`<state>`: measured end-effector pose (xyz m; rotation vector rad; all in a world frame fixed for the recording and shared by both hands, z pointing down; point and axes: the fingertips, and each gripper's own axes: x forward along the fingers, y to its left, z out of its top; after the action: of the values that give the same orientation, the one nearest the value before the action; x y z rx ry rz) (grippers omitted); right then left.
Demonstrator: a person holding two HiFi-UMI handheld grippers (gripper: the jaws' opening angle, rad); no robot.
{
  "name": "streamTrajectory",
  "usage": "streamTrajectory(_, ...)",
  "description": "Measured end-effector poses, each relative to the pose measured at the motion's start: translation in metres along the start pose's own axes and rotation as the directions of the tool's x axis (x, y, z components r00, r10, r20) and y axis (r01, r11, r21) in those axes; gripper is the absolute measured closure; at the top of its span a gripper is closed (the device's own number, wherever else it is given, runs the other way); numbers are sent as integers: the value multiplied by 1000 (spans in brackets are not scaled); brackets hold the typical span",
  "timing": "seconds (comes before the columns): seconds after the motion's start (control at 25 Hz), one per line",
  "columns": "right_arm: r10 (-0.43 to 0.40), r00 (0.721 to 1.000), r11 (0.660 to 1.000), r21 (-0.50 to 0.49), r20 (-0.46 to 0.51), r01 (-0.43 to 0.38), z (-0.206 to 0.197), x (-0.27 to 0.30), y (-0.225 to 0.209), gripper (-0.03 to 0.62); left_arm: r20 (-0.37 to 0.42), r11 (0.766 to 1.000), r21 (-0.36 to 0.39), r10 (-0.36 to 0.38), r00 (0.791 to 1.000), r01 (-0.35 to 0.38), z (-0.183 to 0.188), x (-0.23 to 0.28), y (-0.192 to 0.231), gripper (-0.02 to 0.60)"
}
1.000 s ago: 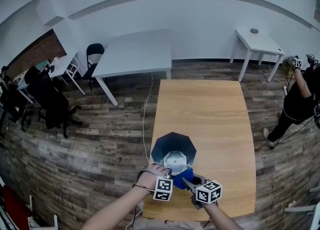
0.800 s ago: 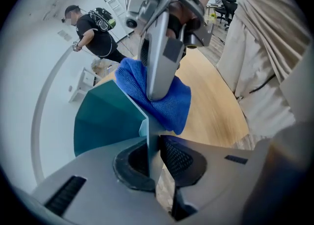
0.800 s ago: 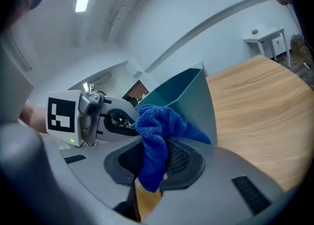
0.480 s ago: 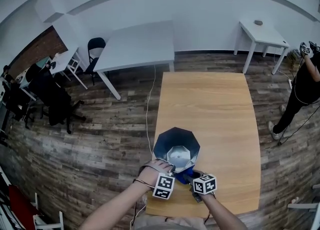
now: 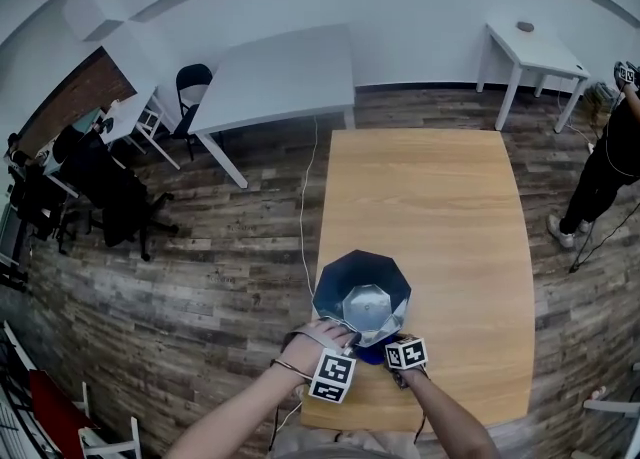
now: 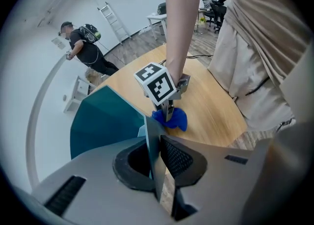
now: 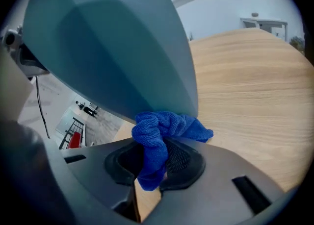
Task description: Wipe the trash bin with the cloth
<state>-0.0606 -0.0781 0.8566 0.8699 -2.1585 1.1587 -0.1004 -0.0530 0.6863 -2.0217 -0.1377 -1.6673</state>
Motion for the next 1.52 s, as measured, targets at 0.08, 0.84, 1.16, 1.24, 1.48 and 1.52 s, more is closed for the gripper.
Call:
streamTrajectory(0.08, -32, 999, 999, -22, -32, 31, -3, 12, -13, 514, 4, 1000, 5, 0, 1000, 0, 0, 3, 2, 538)
streamTrajectory(0.84, 33, 977, 999, -16, 212, -30, 24, -110, 41, 514, -23, 987, -161, -22, 1000, 18, 1, 4, 4, 539)
streamTrajectory(1.16, 100, 928, 995, -24, 360, -98, 63, -187, 90, 514, -22, 961, -274, -45, 999, 37, 20, 4, 8, 540)
streamTrajectory(1.24, 116, 915, 993, -26, 385, -115, 71, -195, 101, 514, -19, 953, -300, -43, 999, 35, 26, 6, 10, 540)
streamTrajectory(1.48, 86, 908, 994, 21, 410, -104, 81, -177, 106, 514, 11, 922, -382, -63, 998, 63, 37, 9, 15, 546)
streamTrajectory(1.52, 76, 910, 995, 32, 408, -97, 80, -173, 103, 514, 13, 920, -387, -63, 998, 63, 38, 9, 16, 546)
